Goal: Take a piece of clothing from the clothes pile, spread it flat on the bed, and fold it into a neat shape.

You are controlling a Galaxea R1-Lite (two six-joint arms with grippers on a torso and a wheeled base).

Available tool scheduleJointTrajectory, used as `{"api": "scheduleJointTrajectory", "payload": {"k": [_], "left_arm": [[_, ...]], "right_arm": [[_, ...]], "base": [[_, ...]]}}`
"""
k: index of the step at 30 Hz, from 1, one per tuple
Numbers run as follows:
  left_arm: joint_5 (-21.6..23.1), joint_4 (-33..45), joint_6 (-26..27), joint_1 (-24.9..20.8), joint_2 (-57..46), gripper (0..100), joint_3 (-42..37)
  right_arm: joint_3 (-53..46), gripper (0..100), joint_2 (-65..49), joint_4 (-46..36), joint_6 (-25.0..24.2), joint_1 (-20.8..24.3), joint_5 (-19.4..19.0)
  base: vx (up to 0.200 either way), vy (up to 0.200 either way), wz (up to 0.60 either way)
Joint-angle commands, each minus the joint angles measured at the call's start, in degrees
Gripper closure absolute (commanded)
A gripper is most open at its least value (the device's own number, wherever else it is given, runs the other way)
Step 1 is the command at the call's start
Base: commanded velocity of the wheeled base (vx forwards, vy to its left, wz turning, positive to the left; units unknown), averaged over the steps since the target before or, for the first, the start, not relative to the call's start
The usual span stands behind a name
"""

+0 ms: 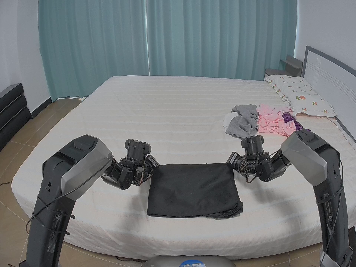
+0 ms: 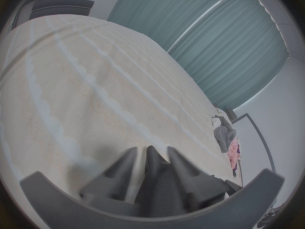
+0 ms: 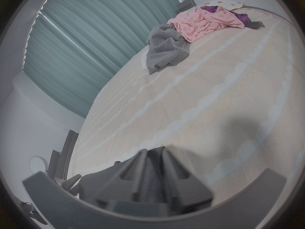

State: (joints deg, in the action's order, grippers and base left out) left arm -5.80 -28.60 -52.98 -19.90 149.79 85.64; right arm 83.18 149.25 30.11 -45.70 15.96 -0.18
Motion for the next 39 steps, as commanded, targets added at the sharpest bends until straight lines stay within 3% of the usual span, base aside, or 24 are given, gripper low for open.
{"api": "scheduleJointTrajectory", "payload": {"k": [1, 6, 13, 18, 25, 30, 39], "left_arm": [[0.09, 0.12, -0.19, 0.21, -1.16, 0, -0.30], [0.88, 0.21, -0.19, 1.17, -6.08, 0, -3.99], [8.35, -0.49, -0.19, 2.32, -21.03, 0, -22.18], [10.02, -0.58, -0.11, 1.53, -23.75, 0, -30.36], [9.85, -1.02, -1.78, -0.06, -25.86, 0, -35.28], [9.49, -3.39, -4.32, -1.20, -25.86, 0, -36.95], [9.49, -3.92, -4.41, -1.99, -25.68, 0, -37.65]], "right_arm": [[-4.34, 0, -3.44, 2.06, 0.09, -0.40, -1.31], [-12.78, 0, -9.68, 7.24, 0.09, -1.54, -3.95], [-30.18, 0, -21.28, 11.37, -3.60, -1.81, -7.90], [-40.64, 0, -25.68, 17.70, -6.59, -0.75, -7.99], [-49.34, 0, -25.94, 28.69, -14.77, -0.84, -8.52], [-53.12, 0, -25.85, 31.32, -15.56, -1.19, -11.68], [-55.14, 0, -24.80, 33.87, -15.47, -1.28, -12.03]], "base": [[0.000, 0.000, 0.00], [0.000, 0.000, 0.00], [0.000, 0.000, 0.00], [0.000, 0.000, 0.00], [0.000, 0.000, 0.00], [0.000, 0.000, 0.00], [0.000, -0.156, 0.00]]}}
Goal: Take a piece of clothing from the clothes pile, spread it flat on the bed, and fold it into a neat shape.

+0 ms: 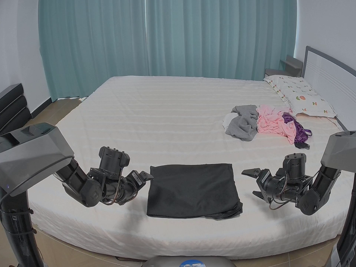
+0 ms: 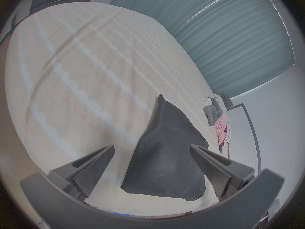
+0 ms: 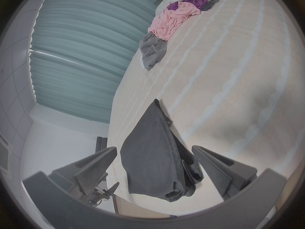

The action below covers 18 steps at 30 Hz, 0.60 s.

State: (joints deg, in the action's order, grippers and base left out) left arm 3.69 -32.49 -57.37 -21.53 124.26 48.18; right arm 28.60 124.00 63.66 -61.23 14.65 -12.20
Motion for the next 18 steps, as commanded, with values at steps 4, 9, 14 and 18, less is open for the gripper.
{"api": "scheduleJointTrajectory", "payload": {"k": [4, 9, 14, 18], "left_arm": [[-0.09, -0.03, 0.24, -0.53, 0.19, 0, -0.19], [-0.18, -1.79, 1.56, -0.53, 2.83, 0, 1.31], [-0.27, -5.48, 4.55, -0.09, 4.76, 0, 1.39], [-1.50, -11.19, 8.15, 0.08, 8.28, 0, 1.66]], "right_arm": [[-0.56, 0, 0.98, 0.41, 0.06, -0.06, -0.01], [-0.56, 0, 2.03, 0.85, 0.15, 0.20, 0.07], [-0.56, 0, 2.03, 1.03, 0.15, 0.38, 0.07], [-0.56, 0, 2.03, 1.03, 0.15, 0.38, 0.07]], "base": [[0.000, -0.150, 0.00], [0.000, 0.000, 0.00], [0.000, 0.000, 0.00], [0.000, 0.000, 0.00]]}}
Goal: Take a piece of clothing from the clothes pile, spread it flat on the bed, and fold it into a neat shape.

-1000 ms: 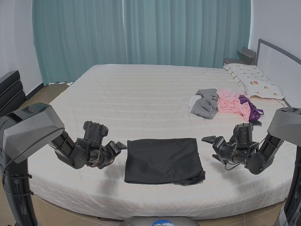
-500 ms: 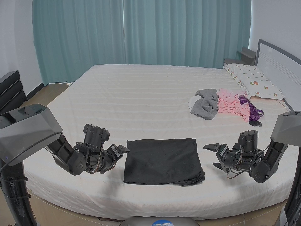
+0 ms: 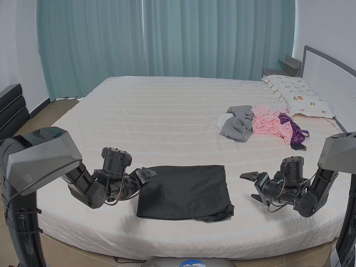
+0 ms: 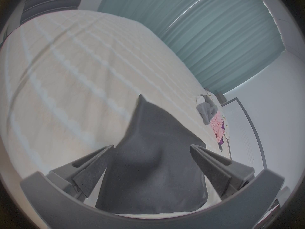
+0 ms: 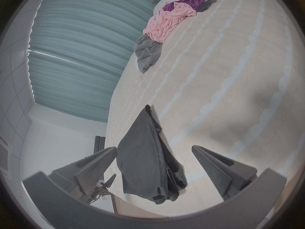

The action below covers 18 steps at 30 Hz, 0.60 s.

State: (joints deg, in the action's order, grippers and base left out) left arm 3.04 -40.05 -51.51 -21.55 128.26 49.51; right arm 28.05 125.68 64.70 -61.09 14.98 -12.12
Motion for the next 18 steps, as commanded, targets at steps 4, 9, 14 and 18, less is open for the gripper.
{"api": "scheduleJointTrajectory", "payload": {"k": [4, 9, 14, 18], "left_arm": [[-2.16, -5.92, 3.69, 0.11, 5.95, 0, 0.77], [-2.33, -6.80, 4.22, -0.07, 7.71, 0, 1.82], [-2.51, -7.59, 4.75, 0.11, 9.56, 0, 2.88], [-2.51, -7.59, 4.75, 0.02, 9.73, 0, 2.96]], "right_arm": [[-0.01, 0, 0.44, -0.01, 0.00, 0.13, -0.10], [0.07, 0, 0.44, -0.01, 0.00, 0.13, -0.10], [-0.01, 0, 0.44, -0.01, 0.00, 0.13, -0.10], [0.07, 0, 0.61, -0.01, 0.00, 0.13, -0.19]], "base": [[0.000, 0.000, 0.00], [0.000, 0.000, 0.00], [0.000, 0.000, 0.00], [0.000, 0.000, 0.00]]}}
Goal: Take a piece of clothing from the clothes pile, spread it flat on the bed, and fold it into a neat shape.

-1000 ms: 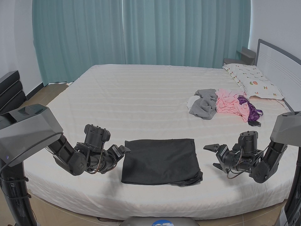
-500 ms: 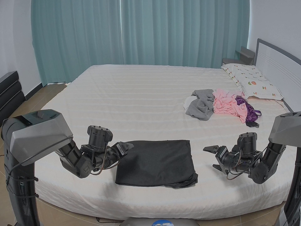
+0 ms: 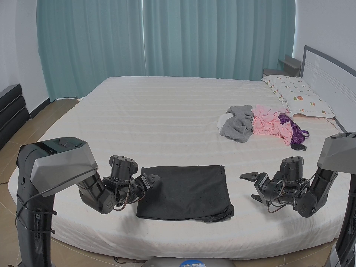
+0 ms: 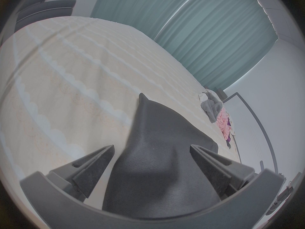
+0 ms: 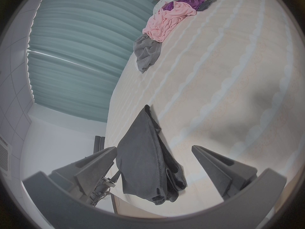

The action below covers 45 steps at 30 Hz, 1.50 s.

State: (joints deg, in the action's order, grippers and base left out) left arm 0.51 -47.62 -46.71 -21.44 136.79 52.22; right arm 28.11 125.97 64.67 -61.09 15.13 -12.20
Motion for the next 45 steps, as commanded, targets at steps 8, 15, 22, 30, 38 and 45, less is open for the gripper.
{"api": "scheduleJointTrajectory", "payload": {"k": [8, 15, 22, 30, 38, 45], "left_arm": [[0.10, -0.02, -0.13, 0.00, 1.55, 0, 0.86], [0.28, -0.02, -0.22, -0.09, 1.55, 0, 0.86], [0.19, -0.02, -0.22, -0.09, 1.55, 100, 0.95], [0.10, -0.02, -0.22, -0.18, 1.37, 100, 0.69], [0.02, 0.07, -0.22, -0.27, 1.20, 100, 0.60], [0.02, 0.07, -0.31, -0.09, 0.93, 100, 0.33]], "right_arm": [[0.01, 0, 0.60, 0.02, 0.00, -0.01, -0.01], [0.01, 0, 0.60, 0.02, 0.00, -0.01, -0.01], [-0.07, 0, 0.77, 0.02, 0.00, -0.01, -0.10], [-0.07, 0, 0.95, 0.02, 0.00, -0.10, -0.10], [-0.16, 0, 0.95, 0.02, 0.00, -0.10, -0.19], [-0.43, 0, 0.95, 0.02, 0.00, -0.10, -0.19]], "base": [[0.000, 0.000, 0.00], [0.000, 0.000, 0.00], [0.000, 0.000, 0.00], [0.000, 0.000, 0.00], [0.000, 0.000, 0.00], [0.000, 0.000, 0.00]]}}
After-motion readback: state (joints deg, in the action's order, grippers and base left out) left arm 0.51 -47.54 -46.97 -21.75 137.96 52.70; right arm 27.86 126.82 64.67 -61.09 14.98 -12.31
